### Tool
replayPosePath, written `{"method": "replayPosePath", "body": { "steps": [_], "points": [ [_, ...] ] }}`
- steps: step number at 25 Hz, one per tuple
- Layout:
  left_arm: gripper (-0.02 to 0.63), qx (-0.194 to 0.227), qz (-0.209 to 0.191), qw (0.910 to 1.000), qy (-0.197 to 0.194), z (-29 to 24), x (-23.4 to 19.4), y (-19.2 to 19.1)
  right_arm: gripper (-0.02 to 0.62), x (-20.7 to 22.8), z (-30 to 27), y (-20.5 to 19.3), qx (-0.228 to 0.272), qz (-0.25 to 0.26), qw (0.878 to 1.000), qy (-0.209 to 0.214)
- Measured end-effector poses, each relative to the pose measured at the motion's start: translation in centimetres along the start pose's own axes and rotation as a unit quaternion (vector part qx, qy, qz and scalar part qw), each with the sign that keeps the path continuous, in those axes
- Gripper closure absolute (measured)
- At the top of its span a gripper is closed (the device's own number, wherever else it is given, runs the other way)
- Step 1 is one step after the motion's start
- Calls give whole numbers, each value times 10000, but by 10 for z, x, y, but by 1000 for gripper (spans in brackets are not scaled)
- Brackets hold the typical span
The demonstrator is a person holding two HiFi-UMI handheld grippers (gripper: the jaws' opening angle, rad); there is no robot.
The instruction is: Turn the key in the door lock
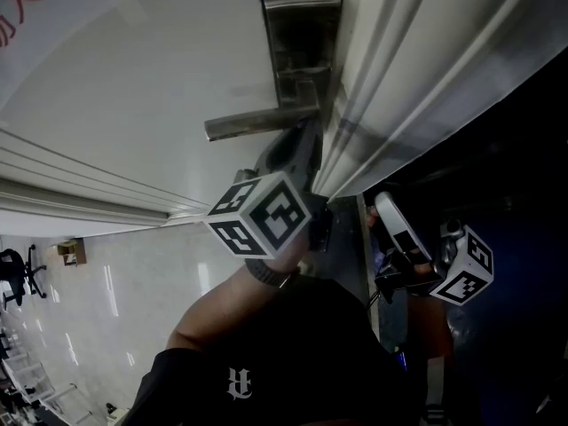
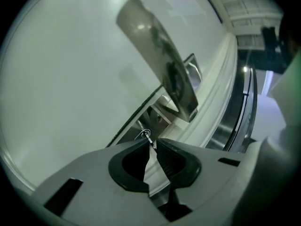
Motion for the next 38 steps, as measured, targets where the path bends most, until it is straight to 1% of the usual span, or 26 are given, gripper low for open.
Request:
{"method": "replayPosePath", "body": {
  "steps": [2,4,7,10,12,14,18,21,23,25,27,29,33,38],
  "points": [
    [572,-207,-691,9971,259,0,0,-1,578,-1,1,-1,7,-13,10000,34],
    [571,-395,-1308,9898,415,0,1,-2,578,-2,1,-1,18,-27,10000,64],
    [563,-638,-2091,9744,528,-1,2,-2,578,-2,1,-1,19,-44,10000,83],
    [560,-785,-2661,9587,619,-1,3,-2,578,-2,1,-2,21,-50,9999,97],
    [560,-847,-3098,9445,692,-2,5,-2,578,-2,1,-3,21,-44,9999,104],
    [558,-921,-3532,9278,774,-2,6,-2,578,-2,1,-3,21,-42,9999,102],
    [558,-1026,-4124,9013,838,-3,6,-2,578,-2,1,-3,30,-28,9999,94],
    [558,-1102,-4553,8789,897,-4,7,-4,578,-2,1,-4,23,-4,10000,73],
    [558,-1144,-4853,8616,953,-4,8,-5,578,-1,1,-4,27,17,10000,30],
    [560,-1188,-5212,8390,1015,-3,9,-6,578,1,1,-4,37,39,10000,-36],
    [560,-1248,-5627,8099,1088,-3,10,-7,578,5,1,-4,47,49,9999,-99],
    [565,-1328,-6059,7758,1162,-3,11,-9,578,7,1,-5,48,42,9999,-148],
    [572,-1480,-6846,7026,1253,-4,13,-12,578,11,0,-7,21,59,9998,-196],
    [579,-1649,-7552,6213,1282,-4,13,-16,578,15,-1,-10,-18,120,9996,-245]
  ]
}}
Point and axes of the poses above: the fingertips, and each gripper's own axes: z backward along the fingers, x to its right, y out of its top, the point moved 1 cm from there along z, backward along the fingers, and after that the axes turned 11 degrees about -y, right-handed, at the moved point
